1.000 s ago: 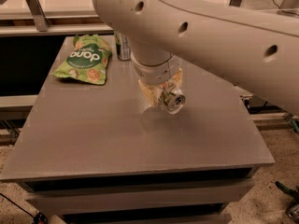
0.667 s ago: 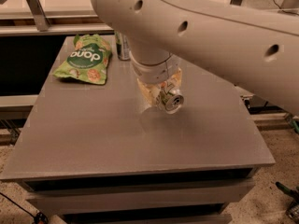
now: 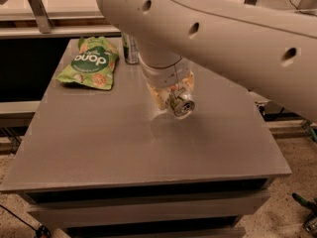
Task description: Place 7up can upright
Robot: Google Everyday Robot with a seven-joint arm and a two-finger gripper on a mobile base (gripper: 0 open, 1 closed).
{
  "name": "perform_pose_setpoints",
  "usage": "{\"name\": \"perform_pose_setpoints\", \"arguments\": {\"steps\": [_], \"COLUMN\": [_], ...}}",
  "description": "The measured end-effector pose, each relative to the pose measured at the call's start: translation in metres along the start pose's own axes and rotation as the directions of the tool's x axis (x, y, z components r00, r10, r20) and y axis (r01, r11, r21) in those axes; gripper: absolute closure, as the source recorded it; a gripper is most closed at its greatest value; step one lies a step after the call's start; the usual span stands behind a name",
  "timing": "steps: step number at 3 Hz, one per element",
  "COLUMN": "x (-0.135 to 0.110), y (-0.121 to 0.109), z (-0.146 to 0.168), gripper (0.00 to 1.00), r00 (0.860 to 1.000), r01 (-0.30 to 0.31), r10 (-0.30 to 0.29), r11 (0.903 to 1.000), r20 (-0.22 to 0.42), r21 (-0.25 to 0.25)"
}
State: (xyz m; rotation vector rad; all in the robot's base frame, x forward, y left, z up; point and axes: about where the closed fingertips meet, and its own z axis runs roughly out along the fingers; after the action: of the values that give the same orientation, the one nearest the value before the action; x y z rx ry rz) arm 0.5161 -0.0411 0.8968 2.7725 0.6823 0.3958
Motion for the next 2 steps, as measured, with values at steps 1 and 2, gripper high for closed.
{"name": "perform_pose_setpoints", "arguments": {"steps": [1,2], "x": [0.001,-0.002], "y": [0.011,0.024], "z": [-0.003,-0.005], "gripper": [1.0,1.0], "r00": [0.987,0.944], "r01": [-0.161,-0.33], "r10": [0.161,0.33], "r11": [0.9867,0.942], "r20": [-0.006,-0.004], "r21": [-0.018,-0.06]}}
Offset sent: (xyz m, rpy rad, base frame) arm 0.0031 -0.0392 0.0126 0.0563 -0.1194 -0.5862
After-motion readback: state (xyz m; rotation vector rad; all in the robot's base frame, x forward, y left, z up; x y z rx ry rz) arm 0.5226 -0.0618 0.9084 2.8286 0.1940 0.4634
